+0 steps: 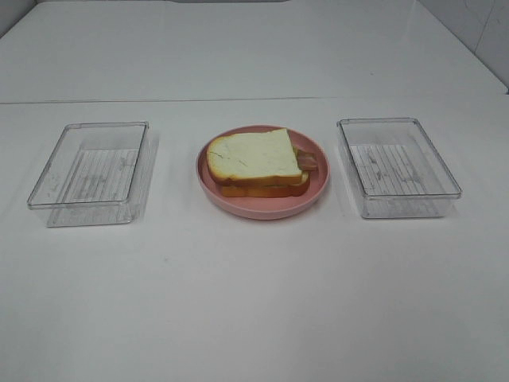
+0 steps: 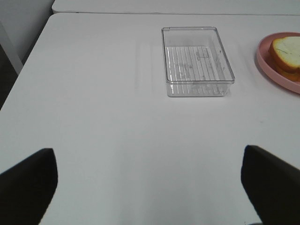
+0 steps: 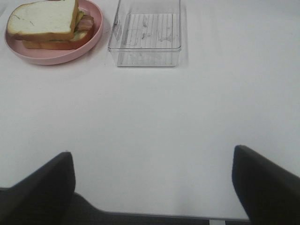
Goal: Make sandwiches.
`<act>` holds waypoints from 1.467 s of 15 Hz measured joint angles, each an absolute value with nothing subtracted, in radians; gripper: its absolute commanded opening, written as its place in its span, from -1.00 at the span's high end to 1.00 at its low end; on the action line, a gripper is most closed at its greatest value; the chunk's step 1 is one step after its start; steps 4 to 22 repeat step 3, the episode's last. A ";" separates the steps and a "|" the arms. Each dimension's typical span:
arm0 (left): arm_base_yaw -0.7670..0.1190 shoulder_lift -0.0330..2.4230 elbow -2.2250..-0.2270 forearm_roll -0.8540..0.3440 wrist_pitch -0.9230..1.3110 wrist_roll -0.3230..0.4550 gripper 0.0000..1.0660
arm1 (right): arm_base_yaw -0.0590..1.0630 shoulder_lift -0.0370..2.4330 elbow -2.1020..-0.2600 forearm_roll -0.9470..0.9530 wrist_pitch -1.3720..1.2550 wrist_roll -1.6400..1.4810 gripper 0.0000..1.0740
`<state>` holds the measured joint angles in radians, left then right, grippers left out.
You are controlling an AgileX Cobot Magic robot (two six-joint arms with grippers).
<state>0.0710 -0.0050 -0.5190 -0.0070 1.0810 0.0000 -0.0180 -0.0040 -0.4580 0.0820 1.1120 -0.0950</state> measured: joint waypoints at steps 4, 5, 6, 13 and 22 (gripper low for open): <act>0.071 -0.005 -0.519 -0.007 1.081 0.000 -0.88 | -0.018 -0.004 -0.458 0.082 1.112 -0.095 -0.65; 0.071 -0.005 -0.519 -0.007 1.081 0.000 -0.88 | -0.018 -0.004 -0.458 0.082 1.112 -0.095 -0.65; 0.071 -0.005 -0.519 -0.007 1.081 0.000 -0.88 | -0.018 -0.004 -0.458 0.082 1.112 -0.095 -0.65; 0.071 -0.005 -0.519 -0.007 1.081 0.000 -0.88 | -0.018 -0.004 -0.458 0.082 1.112 -0.095 -0.65; 0.071 -0.005 -0.519 -0.007 1.081 0.000 -0.88 | -0.018 -0.004 -0.458 0.082 1.112 -0.095 -0.65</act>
